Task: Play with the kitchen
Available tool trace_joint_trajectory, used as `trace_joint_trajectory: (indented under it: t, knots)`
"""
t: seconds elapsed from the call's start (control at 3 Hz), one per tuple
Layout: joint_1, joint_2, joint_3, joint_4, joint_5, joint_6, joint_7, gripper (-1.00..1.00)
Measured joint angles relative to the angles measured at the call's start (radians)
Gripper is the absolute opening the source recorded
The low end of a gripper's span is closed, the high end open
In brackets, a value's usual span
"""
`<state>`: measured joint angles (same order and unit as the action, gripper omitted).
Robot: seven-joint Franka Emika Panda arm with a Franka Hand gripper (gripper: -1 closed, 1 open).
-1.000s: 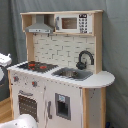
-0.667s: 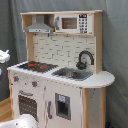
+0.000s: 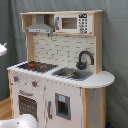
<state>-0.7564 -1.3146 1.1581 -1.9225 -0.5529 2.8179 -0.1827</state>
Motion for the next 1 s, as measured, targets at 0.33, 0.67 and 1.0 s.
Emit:
trace_joint_trajectory:
  t: [0.33, 0.67, 1.0]
  knots:
    - [0.005, 0.049, -0.003, 0.042, 0.021, -0.096, 0.000, 1.00]
    - [0.015, 0.100, -0.008, 0.073, 0.038, -0.182, -0.001, 1.00]
    - [0.030, 0.154, -0.015, 0.100, 0.058, -0.263, -0.002, 1.00]
